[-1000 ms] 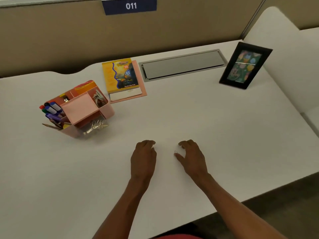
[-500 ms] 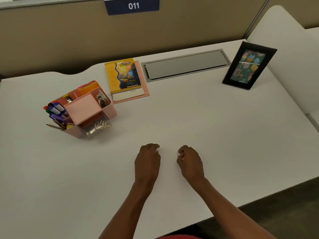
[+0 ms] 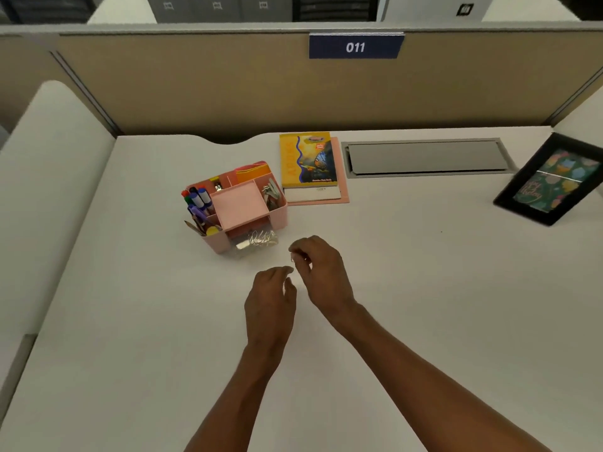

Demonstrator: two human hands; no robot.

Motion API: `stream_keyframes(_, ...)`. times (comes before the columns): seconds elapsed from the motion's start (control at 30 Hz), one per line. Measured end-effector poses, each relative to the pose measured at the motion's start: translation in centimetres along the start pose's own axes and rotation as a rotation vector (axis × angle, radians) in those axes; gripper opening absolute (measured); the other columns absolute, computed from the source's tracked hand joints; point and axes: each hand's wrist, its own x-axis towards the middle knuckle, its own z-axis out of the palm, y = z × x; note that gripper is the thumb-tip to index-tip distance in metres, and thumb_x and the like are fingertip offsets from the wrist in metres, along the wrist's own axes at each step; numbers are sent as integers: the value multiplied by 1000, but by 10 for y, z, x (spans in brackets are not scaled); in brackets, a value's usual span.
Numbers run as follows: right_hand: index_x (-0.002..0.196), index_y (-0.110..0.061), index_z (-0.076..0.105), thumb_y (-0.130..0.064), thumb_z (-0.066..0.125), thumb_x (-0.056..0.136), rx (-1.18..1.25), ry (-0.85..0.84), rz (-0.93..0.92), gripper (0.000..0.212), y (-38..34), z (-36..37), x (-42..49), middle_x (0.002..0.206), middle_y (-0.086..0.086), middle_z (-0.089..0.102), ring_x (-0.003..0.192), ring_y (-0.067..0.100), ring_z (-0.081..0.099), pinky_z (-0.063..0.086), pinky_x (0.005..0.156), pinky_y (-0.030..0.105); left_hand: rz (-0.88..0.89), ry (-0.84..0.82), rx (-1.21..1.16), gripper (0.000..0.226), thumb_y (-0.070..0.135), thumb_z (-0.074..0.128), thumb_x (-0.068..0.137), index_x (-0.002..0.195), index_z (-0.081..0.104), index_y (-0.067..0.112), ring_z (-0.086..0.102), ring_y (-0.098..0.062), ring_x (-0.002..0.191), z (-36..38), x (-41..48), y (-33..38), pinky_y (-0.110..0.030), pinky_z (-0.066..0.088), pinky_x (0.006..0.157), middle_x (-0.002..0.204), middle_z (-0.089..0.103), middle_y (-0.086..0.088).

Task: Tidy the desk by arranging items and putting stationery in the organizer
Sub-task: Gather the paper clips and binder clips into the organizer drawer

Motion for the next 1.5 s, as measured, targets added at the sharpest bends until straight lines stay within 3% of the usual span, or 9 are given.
stream_keyframes(0.37, 115, -16, 72, -15, 60, 98, -134, -219, 25, 21, -44, 58, 74, 118, 4, 71, 105, 20, 65, 51, 98, 31, -59, 131, 0, 31, 11, 72, 88, 118, 70, 16, 65, -16, 111, -44, 35, -31, -19, 41, 95, 120, 71, -2)
stream_keyframes(0.53, 121, -21, 69, -18, 54, 102, -110, -242, 137, 24, -40, 72, 80, 124, -1, 68, 111, 17, 63, 43, 95, 18, -99, 138, -51, 32, 13, 69, 91, 123, 68, 15, 64, -15, 114, -54, 45, -33, -15, 36, 97, 123, 69, -2)
stream_keyframes(0.67, 129, -14, 60, -20, 56, 100, 142, -202, 281, 29, -40, 70, 73, 128, 2, 63, 111, 12, 58, 45, 104, 22, -98, 121, -116, 34, 13, 65, 93, 128, 65, 13, 62, -18, 119, -58, 55, -29, -13, 33, 100, 130, 66, -5)
stream_keyframes(0.73, 125, -12, 62, -19, 61, 97, 207, -30, 306, 29, -43, 66, 64, 121, -2, 65, 104, 6, 57, 44, 99, 15, -144, 36, -180, 37, 13, 58, 97, 135, 57, 9, 57, -20, 125, -63, 66, -23, -3, 26, 96, 137, 60, -8)
stream_keyframes(0.8, 115, -13, 71, -17, 65, 95, 199, 189, 369, 21, -46, 63, 55, 112, -1, 72, 97, 6, 63, 49, 95, 20, -112, -8, -160, 41, 8, 55, 98, 138, 53, 11, 51, -21, 130, -70, 79, -12, -12, 30, 105, 142, 55, -7)
stream_keyframes(0.9, 108, -16, 74, -10, 64, 95, 544, 345, 751, 17, -48, 67, 41, 101, -4, 74, 88, 11, 71, 58, 93, 33, -51, -124, -38, 54, -1, 55, 95, 145, 44, 15, 43, -23, 139, -84, 104, 6, -39, 38, 112, 152, 45, -4)
stream_keyframes(1.03, 118, -4, 67, 3, 50, 98, 1080, 346, 1120, 27, -55, 73, 32, 117, 14, 70, 105, 28, 70, 54, 99, 37, -43, -429, 298, 65, 5, 70, 87, 146, 42, 11, 47, -25, 132, -91, 155, 17, -38, 37, 112, 148, 45, -9)
stream_keyframes(1.27, 127, 7, 57, 13, 42, 97, 1293, 320, 1159, 34, -63, 87, 38, 126, 21, 64, 102, 27, 66, 53, 99, 33, 272, -444, 722, 52, 19, 71, 88, 136, 54, 6, 58, -30, 117, -91, 179, 18, -40, 52, 95, 132, 56, -15)
stream_keyframes(1.5, 133, 13, 50, 7, 35, 101, 1355, 323, 1196, 35, -65, 89, 47, 137, 28, 55, 128, 39, 55, 43, 110, 41, 186, -564, 696, 48, 20, 65, 94, 137, 51, 6, 61, -26, 115, -88, 189, 13, -35, 50, 95, 132, 58, -11)
